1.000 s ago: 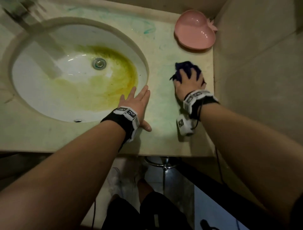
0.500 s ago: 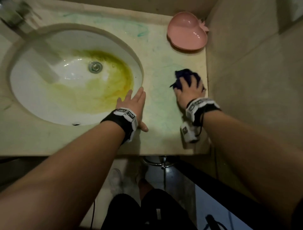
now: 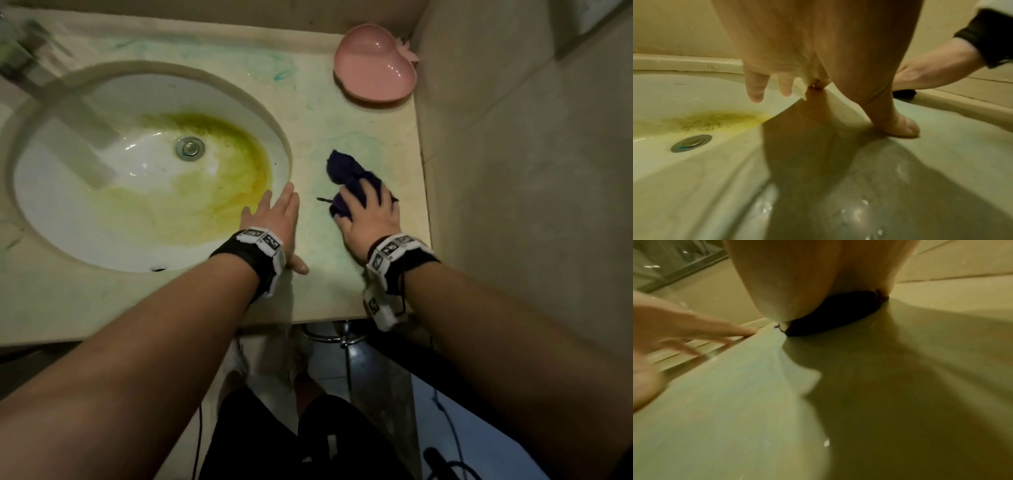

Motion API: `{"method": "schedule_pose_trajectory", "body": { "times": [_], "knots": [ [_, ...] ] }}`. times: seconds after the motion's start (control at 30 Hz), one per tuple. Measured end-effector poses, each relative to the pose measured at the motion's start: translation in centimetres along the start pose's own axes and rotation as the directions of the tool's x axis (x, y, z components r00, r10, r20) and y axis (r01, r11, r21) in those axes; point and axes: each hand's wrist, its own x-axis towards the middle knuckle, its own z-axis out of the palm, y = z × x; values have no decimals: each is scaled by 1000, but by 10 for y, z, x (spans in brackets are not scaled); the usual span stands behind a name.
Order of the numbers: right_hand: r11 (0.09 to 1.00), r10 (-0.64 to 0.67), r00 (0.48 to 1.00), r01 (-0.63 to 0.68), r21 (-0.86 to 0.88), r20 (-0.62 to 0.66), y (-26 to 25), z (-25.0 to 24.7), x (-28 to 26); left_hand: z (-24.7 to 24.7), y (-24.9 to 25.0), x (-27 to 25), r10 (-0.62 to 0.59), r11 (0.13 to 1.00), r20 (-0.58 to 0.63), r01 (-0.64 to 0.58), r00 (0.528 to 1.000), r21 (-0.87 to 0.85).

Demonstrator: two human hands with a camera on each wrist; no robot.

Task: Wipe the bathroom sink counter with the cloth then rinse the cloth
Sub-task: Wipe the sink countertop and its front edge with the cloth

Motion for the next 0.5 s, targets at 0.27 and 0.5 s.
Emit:
{"method": "schedule_pose_trajectory", "body": {
  "times": [0.27,0.5],
  "knots": [
    [970,209,974,-219,109,92,-33,-22,62,6,-8,5,88,996,9,-88,996,-8],
    [988,150,986,-152,36,68,-46,8,-27,-11,-25,3,176,979,54,-181,983,90]
  ]
}}
